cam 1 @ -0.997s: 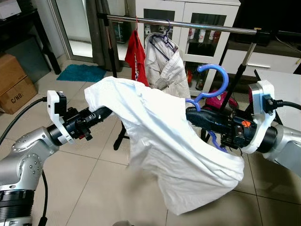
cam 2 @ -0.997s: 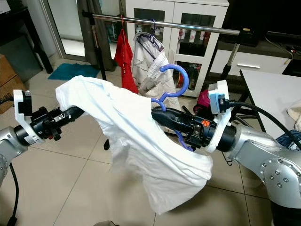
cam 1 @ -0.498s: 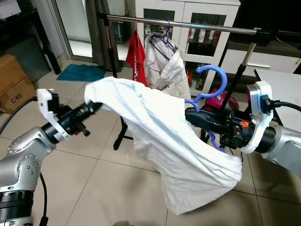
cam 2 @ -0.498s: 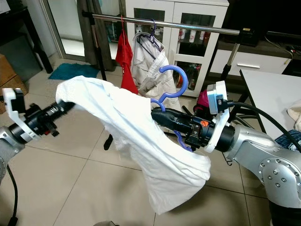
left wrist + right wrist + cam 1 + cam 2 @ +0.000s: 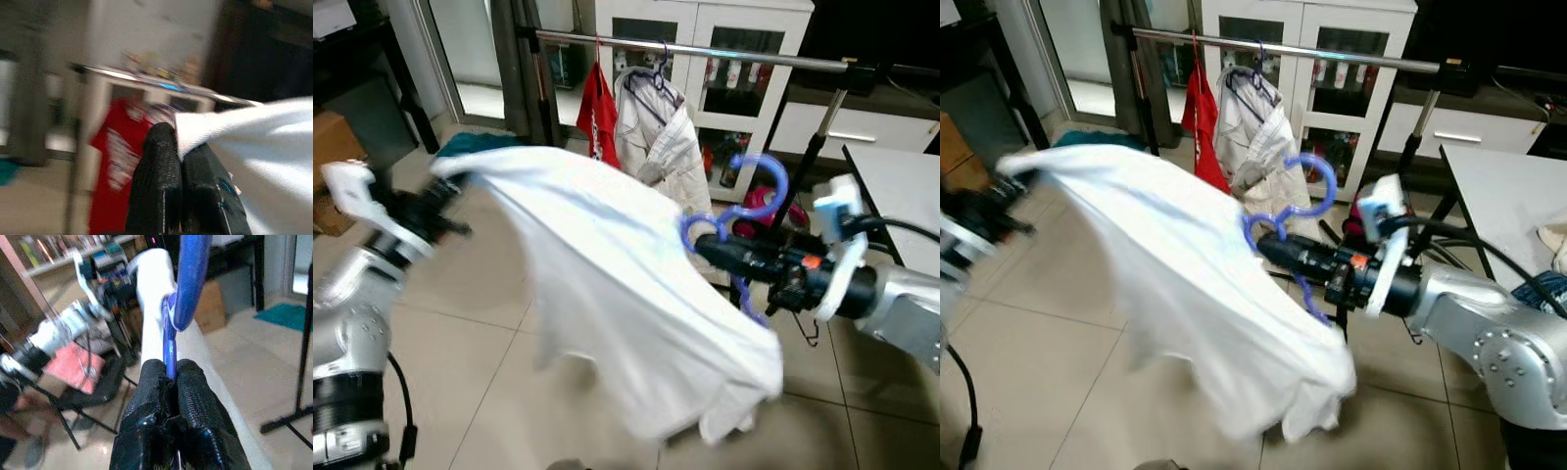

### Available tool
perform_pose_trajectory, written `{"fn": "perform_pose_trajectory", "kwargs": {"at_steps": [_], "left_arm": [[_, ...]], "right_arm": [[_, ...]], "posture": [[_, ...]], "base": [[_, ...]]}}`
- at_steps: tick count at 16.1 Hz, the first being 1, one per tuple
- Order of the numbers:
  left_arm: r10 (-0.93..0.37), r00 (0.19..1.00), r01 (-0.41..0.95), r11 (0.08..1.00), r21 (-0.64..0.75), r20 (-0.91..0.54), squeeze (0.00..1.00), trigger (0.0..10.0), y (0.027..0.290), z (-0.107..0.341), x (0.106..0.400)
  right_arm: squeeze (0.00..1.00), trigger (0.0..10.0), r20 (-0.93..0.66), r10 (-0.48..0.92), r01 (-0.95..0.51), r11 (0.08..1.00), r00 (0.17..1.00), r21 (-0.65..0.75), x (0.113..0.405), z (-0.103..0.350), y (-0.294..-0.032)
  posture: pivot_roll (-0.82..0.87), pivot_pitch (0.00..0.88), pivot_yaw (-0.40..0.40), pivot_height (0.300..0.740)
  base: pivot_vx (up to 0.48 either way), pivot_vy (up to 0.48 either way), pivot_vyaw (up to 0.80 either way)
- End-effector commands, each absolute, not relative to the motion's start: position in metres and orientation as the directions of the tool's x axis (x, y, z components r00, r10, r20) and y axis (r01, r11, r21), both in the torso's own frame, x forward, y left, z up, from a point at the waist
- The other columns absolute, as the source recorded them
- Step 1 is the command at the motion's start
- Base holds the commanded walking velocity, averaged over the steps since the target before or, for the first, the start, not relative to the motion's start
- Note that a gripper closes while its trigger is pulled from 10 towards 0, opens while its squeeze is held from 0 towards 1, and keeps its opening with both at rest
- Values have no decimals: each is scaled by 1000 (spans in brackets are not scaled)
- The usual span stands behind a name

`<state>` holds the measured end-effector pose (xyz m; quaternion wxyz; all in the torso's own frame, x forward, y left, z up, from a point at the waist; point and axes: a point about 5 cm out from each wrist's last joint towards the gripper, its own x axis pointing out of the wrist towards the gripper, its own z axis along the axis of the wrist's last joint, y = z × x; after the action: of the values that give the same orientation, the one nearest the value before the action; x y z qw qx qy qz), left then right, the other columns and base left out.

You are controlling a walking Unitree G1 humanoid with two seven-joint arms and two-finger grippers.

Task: Hang hanger

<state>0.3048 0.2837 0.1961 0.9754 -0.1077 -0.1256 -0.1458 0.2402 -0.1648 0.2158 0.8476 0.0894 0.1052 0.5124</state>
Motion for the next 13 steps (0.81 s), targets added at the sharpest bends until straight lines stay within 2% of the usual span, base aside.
{"fn": "perform_pose_trajectory", "kwargs": {"at_steps": [1,5,8,9,11,12,13], "left_arm": [[-170,939,227,959,-168,298,0,0,297,204,306],[-28,967,69,985,-158,253,0,0,313,197,308],[-91,985,106,989,-105,144,0,0,303,180,311],[-125,986,136,985,-105,106,0,10000,297,173,311],[-167,982,175,980,-99,88,0,10000,289,169,311],[-186,979,195,975,-104,86,945,10000,287,168,310],[-213,974,220,969,-108,76,1000,10000,284,166,308]], "right_arm": [[0,10000,-123,877,-845,481,465,235,240,212,-167],[0,10000,-143,877,-850,480,458,219,239,210,-167],[0,10000,-132,880,-856,474,456,208,239,213,-167],[0,10000,-131,882,-857,472,454,206,239,213,-166],[0,10000,-134,881,-856,473,454,206,239,212,-166],[0,10000,-140,873,-847,487,466,212,240,211,-166],[0,10000,-147,864,-836,504,482,217,241,210,-167]], "posture": [[59,0,23,740],[60,0,23,740],[57,0,24,740],[57,0,24,740],[55,0,23,740],[53,0,21,740],[53,0,20,740]], "base": [[0,0,0],[0,0,0],[0,0,0],[0,0,0],[0,0,0],[0,0,0],[0,0,0]]}}
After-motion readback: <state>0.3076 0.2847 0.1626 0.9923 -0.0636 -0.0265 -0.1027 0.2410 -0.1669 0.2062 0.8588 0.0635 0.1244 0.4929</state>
